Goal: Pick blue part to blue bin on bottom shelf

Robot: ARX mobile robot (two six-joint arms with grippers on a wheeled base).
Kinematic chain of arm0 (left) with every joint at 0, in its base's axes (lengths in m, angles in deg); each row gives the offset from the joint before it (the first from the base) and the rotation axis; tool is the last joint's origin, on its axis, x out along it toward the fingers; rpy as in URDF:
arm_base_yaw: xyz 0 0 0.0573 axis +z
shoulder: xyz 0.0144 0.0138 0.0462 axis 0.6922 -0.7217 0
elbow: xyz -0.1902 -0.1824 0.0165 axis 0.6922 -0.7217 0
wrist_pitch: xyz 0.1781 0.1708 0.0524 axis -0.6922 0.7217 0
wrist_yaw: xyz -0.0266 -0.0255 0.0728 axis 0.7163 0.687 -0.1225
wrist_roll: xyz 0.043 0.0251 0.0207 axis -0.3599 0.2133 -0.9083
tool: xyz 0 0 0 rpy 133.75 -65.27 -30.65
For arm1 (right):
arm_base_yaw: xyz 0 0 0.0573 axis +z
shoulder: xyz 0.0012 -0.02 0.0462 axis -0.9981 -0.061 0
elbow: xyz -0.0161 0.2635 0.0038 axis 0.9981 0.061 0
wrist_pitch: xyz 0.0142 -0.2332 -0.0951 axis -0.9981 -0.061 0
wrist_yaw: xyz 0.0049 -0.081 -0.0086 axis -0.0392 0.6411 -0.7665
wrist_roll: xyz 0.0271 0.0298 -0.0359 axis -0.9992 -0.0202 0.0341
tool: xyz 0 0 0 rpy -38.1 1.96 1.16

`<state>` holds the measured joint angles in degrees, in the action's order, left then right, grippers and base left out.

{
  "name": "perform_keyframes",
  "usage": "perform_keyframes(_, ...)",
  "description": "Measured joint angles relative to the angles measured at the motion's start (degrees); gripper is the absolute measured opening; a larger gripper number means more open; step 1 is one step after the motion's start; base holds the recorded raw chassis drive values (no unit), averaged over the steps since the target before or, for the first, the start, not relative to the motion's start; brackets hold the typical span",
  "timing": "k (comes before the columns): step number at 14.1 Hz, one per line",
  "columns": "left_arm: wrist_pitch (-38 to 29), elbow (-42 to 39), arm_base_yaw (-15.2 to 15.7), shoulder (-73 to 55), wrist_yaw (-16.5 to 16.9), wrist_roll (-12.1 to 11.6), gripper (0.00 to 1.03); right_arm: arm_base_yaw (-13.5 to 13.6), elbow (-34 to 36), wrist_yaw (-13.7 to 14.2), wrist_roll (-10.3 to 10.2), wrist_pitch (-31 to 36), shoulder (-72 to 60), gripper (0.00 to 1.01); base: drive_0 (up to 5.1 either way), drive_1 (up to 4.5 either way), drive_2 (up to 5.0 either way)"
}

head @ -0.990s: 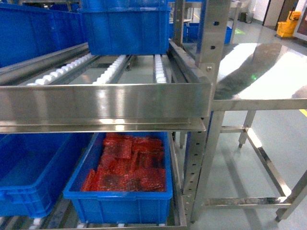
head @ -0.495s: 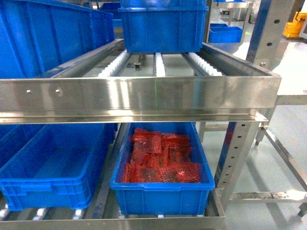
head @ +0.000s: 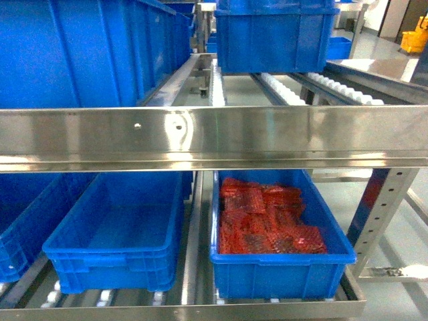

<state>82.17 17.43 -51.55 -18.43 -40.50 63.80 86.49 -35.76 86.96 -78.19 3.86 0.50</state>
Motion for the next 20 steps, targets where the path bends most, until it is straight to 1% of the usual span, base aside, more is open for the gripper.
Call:
perform_keyframes(4,0.0,0.0,0.1,0.0,-0.4,0.0,0.43,0.0,0.0,-0.2,0.0,0.0,0.0,0.98,0.0,0.00,0.0)
perform_keyframes(6,0.0,0.0,-0.1,0.0,0.2,0.0,0.43,0.0,0.0,-0.2,0.0,0.0,0.0,0.98,0.0,0.00,0.0)
perform_keyframes(20,0.0,0.0,0.0,0.0,0.0,0.0,0.43,0.0,0.0,-0.2,0.0,-0.1,0.0,0.98,0.0,0.00,0.0)
